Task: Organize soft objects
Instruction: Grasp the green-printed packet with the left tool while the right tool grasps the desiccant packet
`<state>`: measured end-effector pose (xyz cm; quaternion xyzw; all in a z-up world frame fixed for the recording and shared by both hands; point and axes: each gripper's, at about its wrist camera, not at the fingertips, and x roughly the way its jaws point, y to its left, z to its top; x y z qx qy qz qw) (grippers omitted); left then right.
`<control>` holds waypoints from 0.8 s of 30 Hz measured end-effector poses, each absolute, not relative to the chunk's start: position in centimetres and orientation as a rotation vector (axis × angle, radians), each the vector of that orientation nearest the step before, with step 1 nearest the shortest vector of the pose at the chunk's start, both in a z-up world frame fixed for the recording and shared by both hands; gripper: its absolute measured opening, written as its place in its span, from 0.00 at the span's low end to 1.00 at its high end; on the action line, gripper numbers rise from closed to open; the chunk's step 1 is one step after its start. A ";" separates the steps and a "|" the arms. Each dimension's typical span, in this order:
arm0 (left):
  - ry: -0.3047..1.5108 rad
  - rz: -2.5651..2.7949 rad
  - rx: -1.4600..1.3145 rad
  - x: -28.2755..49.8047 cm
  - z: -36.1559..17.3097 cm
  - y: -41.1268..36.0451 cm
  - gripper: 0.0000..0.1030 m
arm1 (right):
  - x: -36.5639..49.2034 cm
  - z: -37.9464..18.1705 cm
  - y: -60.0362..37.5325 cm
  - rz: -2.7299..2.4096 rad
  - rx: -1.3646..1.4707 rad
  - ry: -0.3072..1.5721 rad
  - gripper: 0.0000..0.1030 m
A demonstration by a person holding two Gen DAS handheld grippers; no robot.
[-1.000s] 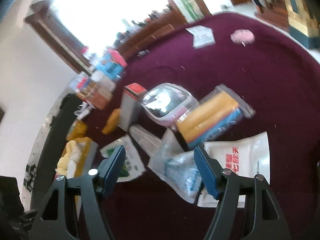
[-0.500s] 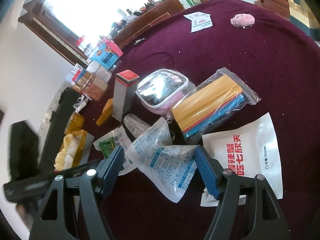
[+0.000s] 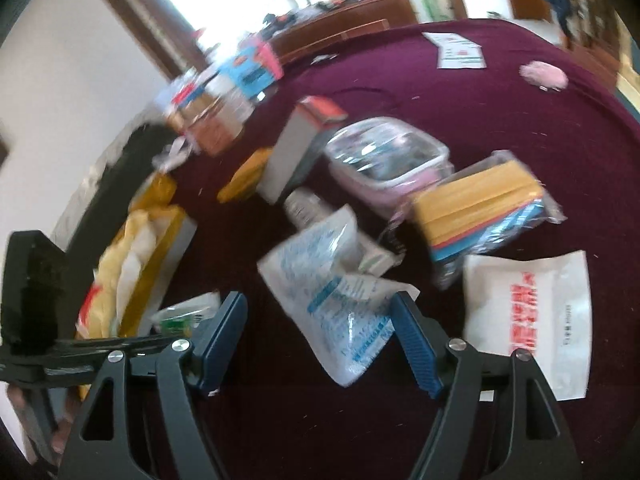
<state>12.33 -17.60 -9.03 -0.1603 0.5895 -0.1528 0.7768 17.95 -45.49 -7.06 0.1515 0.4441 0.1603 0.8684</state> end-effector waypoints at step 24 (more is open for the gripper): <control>1.234 -0.458 -0.502 6.9 -7.3 -13.7 0.13 | 17.6 -7.7 -41.2 0.229 -0.027 0.900 0.49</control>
